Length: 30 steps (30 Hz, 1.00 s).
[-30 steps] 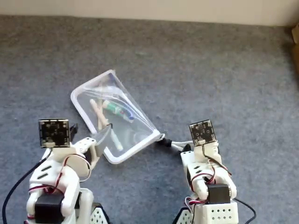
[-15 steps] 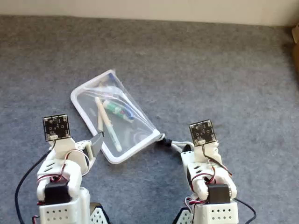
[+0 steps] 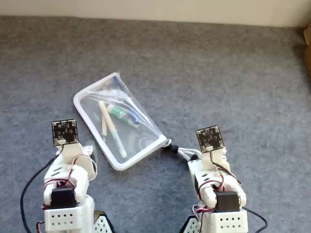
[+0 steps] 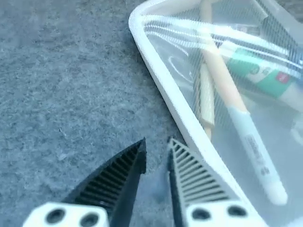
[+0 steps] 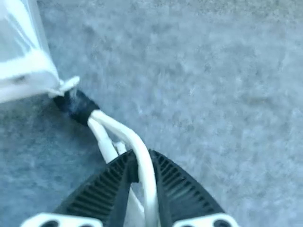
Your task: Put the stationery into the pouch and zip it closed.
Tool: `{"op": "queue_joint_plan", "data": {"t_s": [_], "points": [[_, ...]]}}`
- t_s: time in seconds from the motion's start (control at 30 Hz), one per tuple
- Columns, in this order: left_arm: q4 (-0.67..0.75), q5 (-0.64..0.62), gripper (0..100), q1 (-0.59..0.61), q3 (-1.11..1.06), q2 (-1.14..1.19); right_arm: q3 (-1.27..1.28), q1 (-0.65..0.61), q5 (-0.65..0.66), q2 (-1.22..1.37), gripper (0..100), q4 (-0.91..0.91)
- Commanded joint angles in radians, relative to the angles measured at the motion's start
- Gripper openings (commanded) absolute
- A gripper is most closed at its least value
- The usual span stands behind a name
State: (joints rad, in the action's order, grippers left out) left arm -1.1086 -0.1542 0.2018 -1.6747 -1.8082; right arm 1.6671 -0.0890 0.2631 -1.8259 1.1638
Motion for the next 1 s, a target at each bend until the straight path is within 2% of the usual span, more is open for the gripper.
{"op": "queue_joint_plan", "data": {"t_s": [0.0,0.27,0.97], "points": [[-0.075,-0.008,1,-0.028,-0.021,-0.008,0.12,0.008,0.006,-0.01,0.7,0.082],[-0.219,-0.012,1,-0.022,-0.021,-0.008,0.12,0.01,0.009,-0.01,0.7,0.093],[-0.219,-0.012,1,-0.022,-0.021,-0.008,0.12,0.01,0.009,-0.01,0.7,0.093]]}}
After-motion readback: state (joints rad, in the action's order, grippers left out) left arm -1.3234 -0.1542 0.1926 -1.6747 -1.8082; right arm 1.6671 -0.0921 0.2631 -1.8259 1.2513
